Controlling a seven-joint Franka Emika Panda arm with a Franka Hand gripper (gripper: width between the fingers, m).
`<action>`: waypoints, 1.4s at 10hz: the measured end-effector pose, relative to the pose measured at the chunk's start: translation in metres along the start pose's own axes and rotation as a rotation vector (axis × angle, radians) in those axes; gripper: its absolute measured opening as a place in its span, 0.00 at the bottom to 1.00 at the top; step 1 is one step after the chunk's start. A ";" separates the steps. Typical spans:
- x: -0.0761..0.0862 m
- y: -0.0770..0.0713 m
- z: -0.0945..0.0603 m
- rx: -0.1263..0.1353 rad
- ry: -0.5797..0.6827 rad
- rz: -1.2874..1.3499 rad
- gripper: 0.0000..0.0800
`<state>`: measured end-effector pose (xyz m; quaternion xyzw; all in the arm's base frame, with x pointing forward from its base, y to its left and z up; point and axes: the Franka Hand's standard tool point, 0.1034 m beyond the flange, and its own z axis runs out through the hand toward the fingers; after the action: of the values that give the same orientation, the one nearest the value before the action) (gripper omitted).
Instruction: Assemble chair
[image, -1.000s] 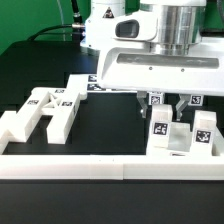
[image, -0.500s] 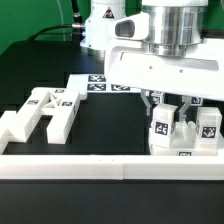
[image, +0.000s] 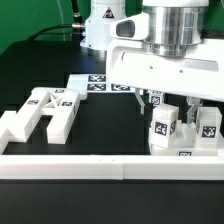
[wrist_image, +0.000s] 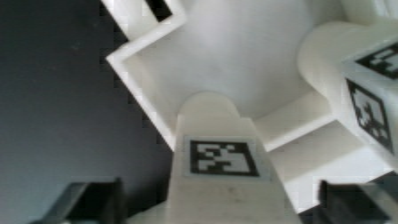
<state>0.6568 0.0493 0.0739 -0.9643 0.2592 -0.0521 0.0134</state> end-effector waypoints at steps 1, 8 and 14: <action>0.000 -0.001 0.000 -0.002 0.001 -0.070 0.79; 0.000 -0.002 -0.001 -0.016 0.007 -0.642 0.81; 0.003 0.002 -0.001 -0.029 0.005 -0.947 0.81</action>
Offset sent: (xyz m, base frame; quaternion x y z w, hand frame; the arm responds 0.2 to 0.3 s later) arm 0.0061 0.0028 0.0023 -0.0019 0.0016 -0.3290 0.9443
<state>0.6582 0.0459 0.0749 -0.9764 -0.2082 -0.0514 -0.0259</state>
